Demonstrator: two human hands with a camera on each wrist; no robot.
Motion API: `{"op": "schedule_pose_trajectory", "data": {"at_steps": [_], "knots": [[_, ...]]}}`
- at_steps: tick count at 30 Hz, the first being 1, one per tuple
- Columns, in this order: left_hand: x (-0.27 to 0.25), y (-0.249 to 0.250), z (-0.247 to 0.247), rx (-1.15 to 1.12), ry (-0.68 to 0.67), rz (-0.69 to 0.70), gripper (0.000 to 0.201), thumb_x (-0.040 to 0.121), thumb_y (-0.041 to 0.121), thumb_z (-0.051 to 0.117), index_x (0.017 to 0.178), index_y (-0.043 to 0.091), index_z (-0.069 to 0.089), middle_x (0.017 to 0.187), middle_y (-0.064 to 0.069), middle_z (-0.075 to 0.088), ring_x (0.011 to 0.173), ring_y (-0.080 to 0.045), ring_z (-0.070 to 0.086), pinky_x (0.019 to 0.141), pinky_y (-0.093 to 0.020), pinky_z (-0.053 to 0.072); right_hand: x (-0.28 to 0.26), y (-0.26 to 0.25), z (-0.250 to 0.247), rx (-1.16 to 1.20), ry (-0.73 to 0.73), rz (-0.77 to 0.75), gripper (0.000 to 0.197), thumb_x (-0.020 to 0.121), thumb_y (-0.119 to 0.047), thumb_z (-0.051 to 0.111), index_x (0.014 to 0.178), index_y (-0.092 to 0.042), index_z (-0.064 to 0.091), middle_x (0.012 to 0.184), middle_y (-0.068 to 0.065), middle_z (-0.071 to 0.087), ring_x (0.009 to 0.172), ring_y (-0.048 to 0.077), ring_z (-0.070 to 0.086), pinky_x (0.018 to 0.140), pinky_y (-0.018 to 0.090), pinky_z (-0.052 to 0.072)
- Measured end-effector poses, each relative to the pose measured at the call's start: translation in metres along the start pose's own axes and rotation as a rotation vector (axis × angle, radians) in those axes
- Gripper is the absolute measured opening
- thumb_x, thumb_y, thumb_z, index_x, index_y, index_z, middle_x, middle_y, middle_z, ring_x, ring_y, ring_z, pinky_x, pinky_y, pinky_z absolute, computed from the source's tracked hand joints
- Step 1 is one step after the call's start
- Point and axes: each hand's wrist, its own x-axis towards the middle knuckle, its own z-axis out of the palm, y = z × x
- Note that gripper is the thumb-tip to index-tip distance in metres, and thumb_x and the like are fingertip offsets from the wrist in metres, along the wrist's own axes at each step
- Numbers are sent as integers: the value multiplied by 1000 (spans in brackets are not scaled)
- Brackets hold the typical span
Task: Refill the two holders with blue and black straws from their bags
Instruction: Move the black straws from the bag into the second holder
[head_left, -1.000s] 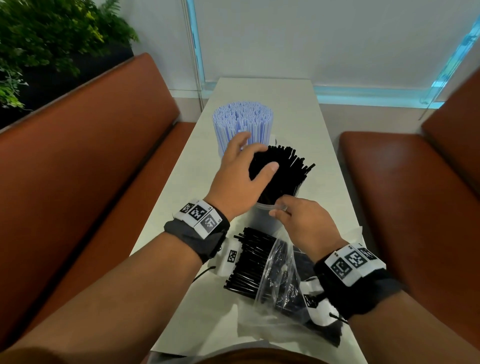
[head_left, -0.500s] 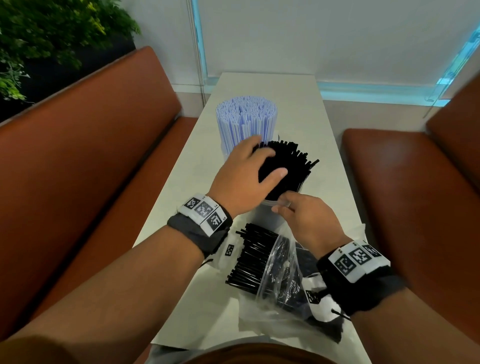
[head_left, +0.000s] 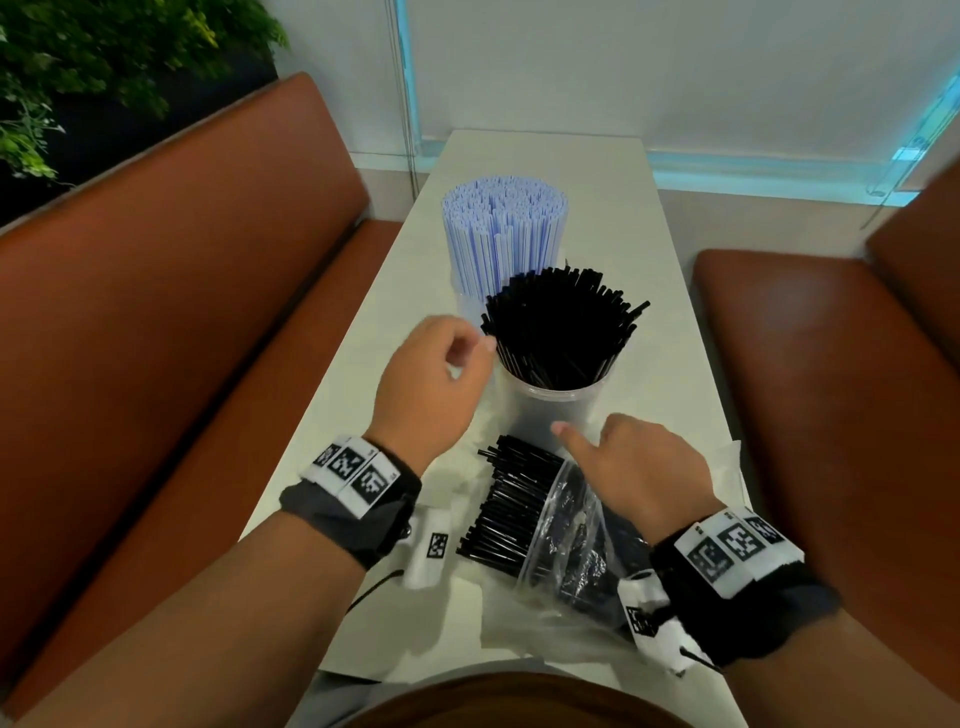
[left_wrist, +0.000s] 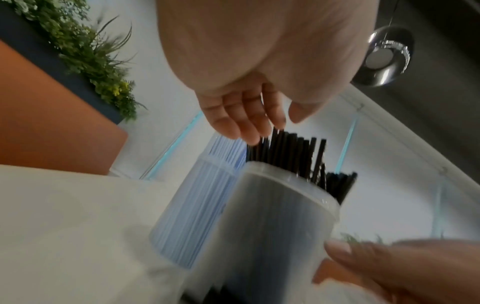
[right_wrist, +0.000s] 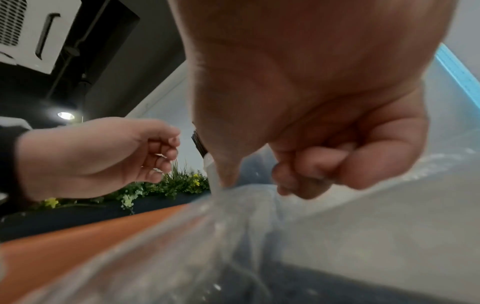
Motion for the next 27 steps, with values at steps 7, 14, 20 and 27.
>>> {"op": "schedule_pose_trajectory", "data": {"at_steps": [7, 14, 20, 27], "knots": [[-57, -14, 36, 281, -764, 110, 20, 98, 40, 56, 109, 29, 69, 105, 7, 64, 97, -14, 59, 86, -40, 52, 7, -1, 10, -42, -221, 16, 33, 84, -51, 45, 74, -21, 50, 70, -8, 50, 62, 11, 48, 51, 27, 27], [-57, 3, 72, 361, -889, 380, 36, 94, 16, 60, 126, -1, 61, 126, -17, 58, 112, -34, 54, 98, -41, 45, 3, -4, -3, 116, -249, -102, 31, 94, -41, 41, 72, -22, 52, 74, -5, 56, 76, 21, 56, 60, 33, 36], [-48, 11, 84, 552, -1001, 322, 33, 98, 17, 49, 127, 4, 55, 128, -15, 59, 111, -33, 57, 97, -46, 48, -1, 1, -4, 167, -211, -180, 42, 102, -48, 34, 72, -26, 54, 72, -10, 58, 78, 19, 58, 67, 34, 39], [-44, 1, 80, 598, -867, 389, 38, 97, 27, 56, 132, 12, 54, 125, -7, 60, 112, -27, 56, 93, -39, 45, 1, 7, -1, 145, -124, -120, 38, 96, -54, 40, 69, -29, 50, 69, -10, 59, 68, 12, 57, 57, 29, 36]]}}
